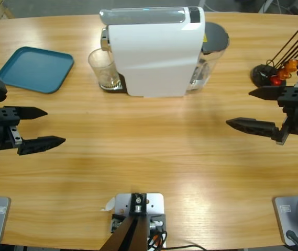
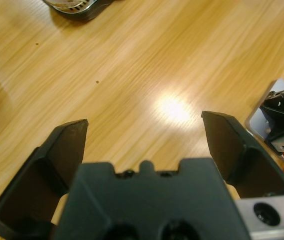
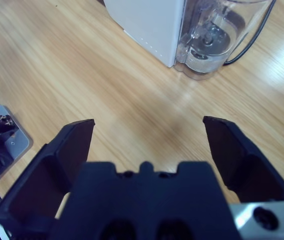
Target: Pour coffee
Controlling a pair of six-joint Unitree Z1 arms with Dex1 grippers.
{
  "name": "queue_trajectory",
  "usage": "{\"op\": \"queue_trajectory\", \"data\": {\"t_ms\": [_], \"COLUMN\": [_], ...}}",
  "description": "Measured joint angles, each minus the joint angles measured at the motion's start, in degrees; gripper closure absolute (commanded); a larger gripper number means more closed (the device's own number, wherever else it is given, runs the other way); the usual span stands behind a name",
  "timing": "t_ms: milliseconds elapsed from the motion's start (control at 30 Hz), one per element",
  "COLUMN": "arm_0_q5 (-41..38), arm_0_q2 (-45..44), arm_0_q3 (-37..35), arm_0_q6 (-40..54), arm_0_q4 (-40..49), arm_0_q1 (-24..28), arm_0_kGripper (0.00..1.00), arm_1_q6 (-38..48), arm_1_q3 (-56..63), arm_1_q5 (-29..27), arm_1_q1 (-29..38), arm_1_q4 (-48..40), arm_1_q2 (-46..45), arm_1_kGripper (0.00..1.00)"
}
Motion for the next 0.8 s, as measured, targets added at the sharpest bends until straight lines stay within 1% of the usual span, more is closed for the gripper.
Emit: {"op": "queue_trajectory", "data": {"t_ms": [133,267,467,533,600,633,700,800], "arm_0_q5": [0.0,0.9,8.1,8.8,8.8,8.8,8.8,8.8], "arm_0_q2": [-0.7,-3.4,-9.2,-10.9,-11.5,-11.8,-13.0,-14.8], "arm_0_q3": [0.0,0.4,0.4,-0.1,-2.6,-4.0,-5.6,-6.0], "arm_0_q6": [-0.2,-2.2,-5.0,-5.9,-6.2,-6.2,-6.2,-6.2], "arm_0_q4": [-0.1,-0.2,0.3,2.4,7.0,9.4,12.3,13.8], "arm_0_q1": [-0.8,-0.9,-0.9,-0.2,1.1,1.8,3.0,3.7], "arm_0_kGripper": [0.0,0.0,0.0,0.0,0.0,0.0,0.0,0.0], "arm_1_q6": [0.0,0.0,0.1,0.3,0.5,0.5,0.4,-0.3], "arm_1_q3": [0.0,0.1,0.9,1.3,1.3,0.9,-1.6,-6.5], "arm_1_q5": [0.0,0.0,-0.4,-0.4,-0.4,-0.5,-1.4,-5.6], "arm_1_q1": [0.0,0.0,0.0,0.0,0.0,0.0,0.0,0.0], "arm_1_q4": [-0.7,-0.8,-1.3,-1.8,-1.9,-1.1,3.3,11.4], "arm_1_q2": [0.0,0.0,-0.7,-0.7,-0.6,-0.6,-0.6,-0.7], "arm_1_kGripper": [0.0,0.0,0.0,0.0,0.0,0.0,0.0,0.0]}}
